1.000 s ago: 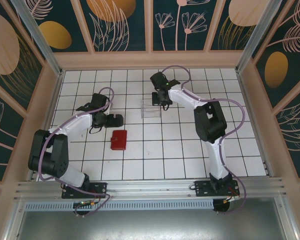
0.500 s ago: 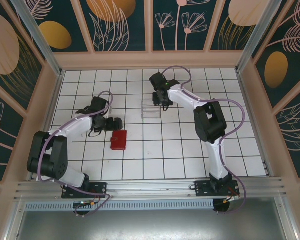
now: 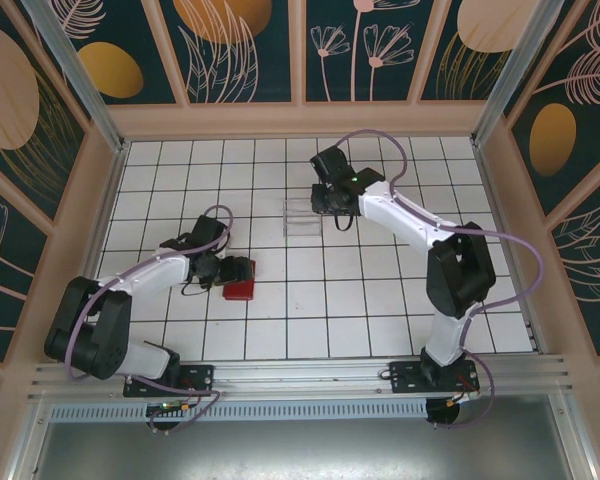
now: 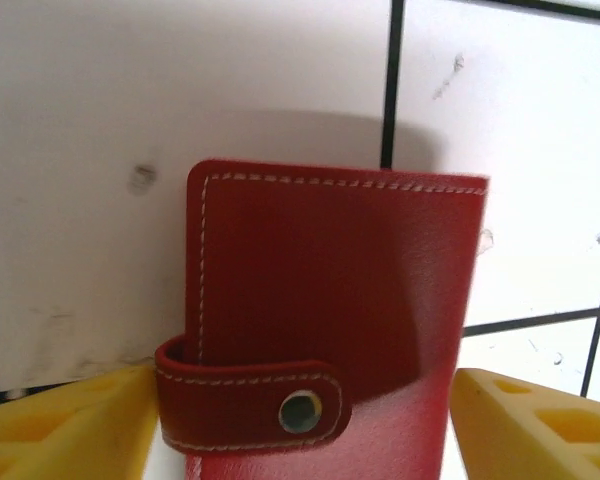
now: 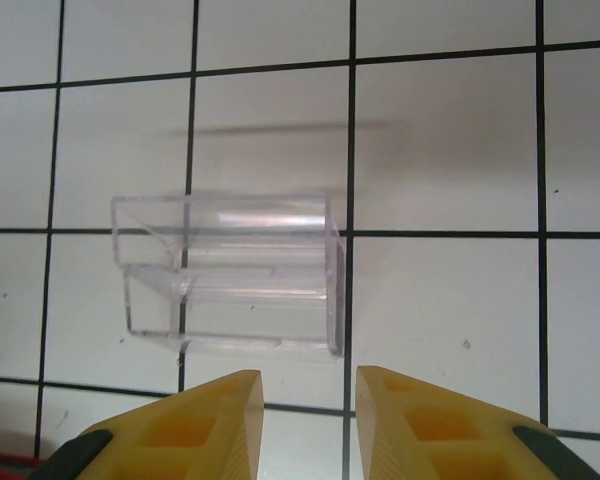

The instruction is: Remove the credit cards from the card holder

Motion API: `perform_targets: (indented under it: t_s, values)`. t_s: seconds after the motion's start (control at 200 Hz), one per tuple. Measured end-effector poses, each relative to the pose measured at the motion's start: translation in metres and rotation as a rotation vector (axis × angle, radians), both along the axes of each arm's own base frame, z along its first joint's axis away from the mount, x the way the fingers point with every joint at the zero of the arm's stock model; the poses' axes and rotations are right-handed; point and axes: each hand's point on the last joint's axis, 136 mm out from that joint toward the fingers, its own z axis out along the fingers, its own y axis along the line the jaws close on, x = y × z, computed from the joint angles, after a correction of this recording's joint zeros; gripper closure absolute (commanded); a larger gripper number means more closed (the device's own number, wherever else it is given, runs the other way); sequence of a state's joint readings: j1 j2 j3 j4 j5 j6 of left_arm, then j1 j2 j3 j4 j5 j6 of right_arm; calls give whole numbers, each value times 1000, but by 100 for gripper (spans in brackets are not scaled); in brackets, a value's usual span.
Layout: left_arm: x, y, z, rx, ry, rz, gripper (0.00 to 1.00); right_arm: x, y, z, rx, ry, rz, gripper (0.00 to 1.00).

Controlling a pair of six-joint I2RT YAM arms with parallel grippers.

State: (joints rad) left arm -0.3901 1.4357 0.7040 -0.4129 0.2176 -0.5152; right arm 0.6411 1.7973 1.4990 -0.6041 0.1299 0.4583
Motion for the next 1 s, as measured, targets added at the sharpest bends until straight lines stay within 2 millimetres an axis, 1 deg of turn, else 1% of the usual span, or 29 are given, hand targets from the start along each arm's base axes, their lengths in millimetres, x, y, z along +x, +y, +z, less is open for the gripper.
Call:
perform_targets:
  t_s: [0.095, 0.195, 0.295, 0.4, 0.535, 0.606, 0.716, 0.816, 1.001]
  values:
    - [-6, -6, -9, 22, 26, -23, 42, -12, 3, -1, 20, 1, 12, 70]
    - [-5, -15, -7, 23, 15, -40, 47, -29, 6, -11, 57, 28, 29, 70]
    - [-6, -28, -7, 21, 14, -71, 51, -49, 10, -26, 112, 74, 44, 70]
    - [-5, -39, -7, 23, 13, -91, 56, -69, 13, -47, 170, 136, 55, 69]
    - [-3, -55, -6, 12, 4, -115, 60, -92, 23, -72, 246, 214, 67, 68]
    - [-4, -65, -5, -12, -2, -127, 63, -103, 30, -80, 289, 246, 76, 65]
    - [-8, -79, -4, -65, 2, -126, 64, -118, 40, -91, 355, 291, 84, 59]
    - [-13, -87, -6, -106, 11, -113, 64, -131, 48, -100, 395, 328, 90, 59]
    - [-18, -99, -6, -154, 18, -103, 64, -145, 62, -118, 443, 385, 103, 59]
